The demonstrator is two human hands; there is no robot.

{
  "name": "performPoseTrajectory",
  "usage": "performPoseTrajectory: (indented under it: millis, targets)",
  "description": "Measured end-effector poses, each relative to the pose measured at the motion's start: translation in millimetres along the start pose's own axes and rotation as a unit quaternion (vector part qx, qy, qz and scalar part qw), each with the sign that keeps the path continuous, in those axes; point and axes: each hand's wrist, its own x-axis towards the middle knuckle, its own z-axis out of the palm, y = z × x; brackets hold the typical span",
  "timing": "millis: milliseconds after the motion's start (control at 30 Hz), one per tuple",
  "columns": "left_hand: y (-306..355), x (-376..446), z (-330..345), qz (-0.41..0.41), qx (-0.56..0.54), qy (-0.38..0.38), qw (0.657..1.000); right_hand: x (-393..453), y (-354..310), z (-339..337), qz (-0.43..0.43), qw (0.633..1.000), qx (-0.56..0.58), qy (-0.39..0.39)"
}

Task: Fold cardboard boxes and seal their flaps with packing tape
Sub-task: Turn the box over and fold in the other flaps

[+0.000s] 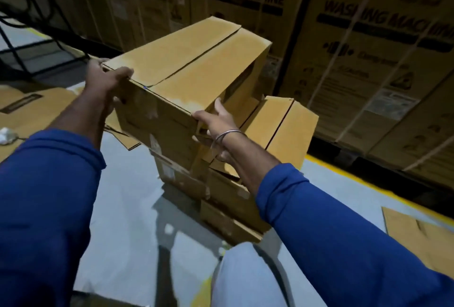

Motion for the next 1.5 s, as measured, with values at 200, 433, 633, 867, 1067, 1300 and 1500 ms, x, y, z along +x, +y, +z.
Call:
performPoseTrajectory:
  millis: [200, 433, 633, 867, 1067, 1300, 1500]
  targets:
    - [-25.9, 23.6, 10.8, -0.023, -0.037, -0.021, 0.999, 22.7, 20.9, 15.2, -0.061, 0.996, -0.056, 0.035]
    - [-57.9, 46.9, 13.7, -0.112, -0.120, -0.056, 0.985, 30.8, 31.2, 7.6, -0.102, 0.991, -0.080, 0.020]
    - [-82.1, -37.5, 38.5, -0.187, -0.202, -0.012, 0.961, 12.2, 23.4, -33.8, -0.066, 0.985, -0.156, 0.031]
    - [-102.9, -223.7, 83.7, -0.323, -0.157, -0.208, 0.910, -66.7, 36.3, -158.7, -0.057, 0.956, -0.287, 0.028]
    - [-70.9, -330.2, 155.4, -0.210, 0.049, -0.374, 0.902, -152.1, 78.1, -318.2, 0.026, 0.909, -0.414, 0.035]
    - [-49.9, -455.6, 263.6, -0.053, 0.143, -0.553, 0.819, -255.5, 98.4, -476.5, 0.085, 0.900, -0.419, 0.083]
    - [-77.8, -551.4, 342.6, -0.038, 0.199, -0.636, 0.745, -333.8, 155.4, -610.5, 0.084, 0.909, -0.346, 0.217]
